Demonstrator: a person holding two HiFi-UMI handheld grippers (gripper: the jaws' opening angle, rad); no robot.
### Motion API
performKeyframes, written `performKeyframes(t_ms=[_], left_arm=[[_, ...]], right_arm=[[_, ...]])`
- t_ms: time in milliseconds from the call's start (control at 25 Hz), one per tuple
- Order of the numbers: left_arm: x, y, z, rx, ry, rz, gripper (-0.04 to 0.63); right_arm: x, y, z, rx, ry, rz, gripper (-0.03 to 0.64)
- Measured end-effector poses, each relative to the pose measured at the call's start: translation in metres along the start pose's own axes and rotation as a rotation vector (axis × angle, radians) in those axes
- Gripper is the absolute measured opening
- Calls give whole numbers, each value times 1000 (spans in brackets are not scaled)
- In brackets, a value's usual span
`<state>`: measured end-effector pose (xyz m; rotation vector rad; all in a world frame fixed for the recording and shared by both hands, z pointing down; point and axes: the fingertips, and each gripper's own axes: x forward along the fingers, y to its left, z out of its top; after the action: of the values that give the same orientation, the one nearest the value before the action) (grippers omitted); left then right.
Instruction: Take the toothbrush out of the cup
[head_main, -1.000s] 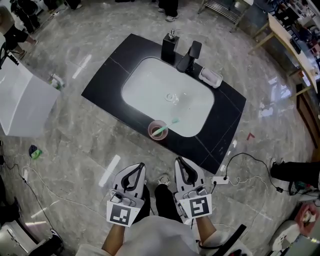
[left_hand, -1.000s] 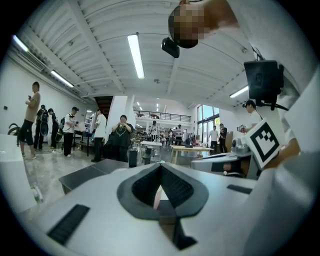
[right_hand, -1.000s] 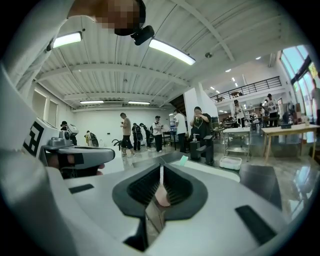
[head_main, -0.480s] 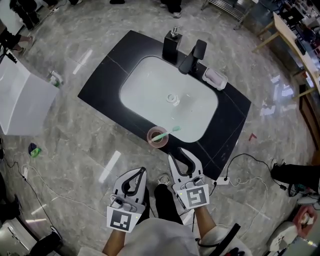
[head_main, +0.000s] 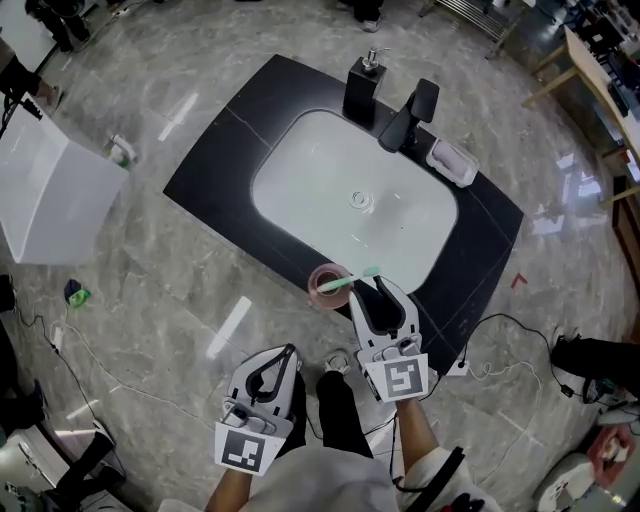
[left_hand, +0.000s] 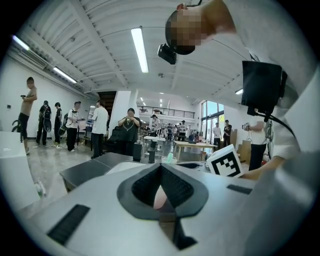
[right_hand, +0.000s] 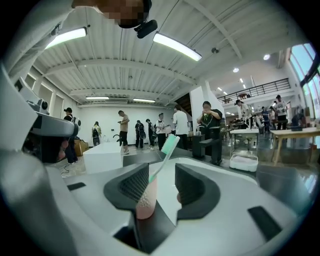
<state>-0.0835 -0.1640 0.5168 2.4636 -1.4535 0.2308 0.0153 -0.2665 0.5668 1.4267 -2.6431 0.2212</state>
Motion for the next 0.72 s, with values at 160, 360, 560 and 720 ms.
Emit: performKeyframes(t_ms=[160, 360, 560, 720], left_arm=[[-1, 4, -5, 2, 12, 7, -5], [-1, 6, -9, -3, 29, 12, -5], [-2, 7, -8, -2, 29, 17, -5], [-4, 11, -9, -2, 35, 25, -5]], right_arm=[[9, -2, -4, -19, 15, 7, 152], [15, -3, -1, -18, -1, 10, 152], [19, -3, -1, 11, -9, 20, 152], [23, 0, 6, 9, -28, 21, 147]])
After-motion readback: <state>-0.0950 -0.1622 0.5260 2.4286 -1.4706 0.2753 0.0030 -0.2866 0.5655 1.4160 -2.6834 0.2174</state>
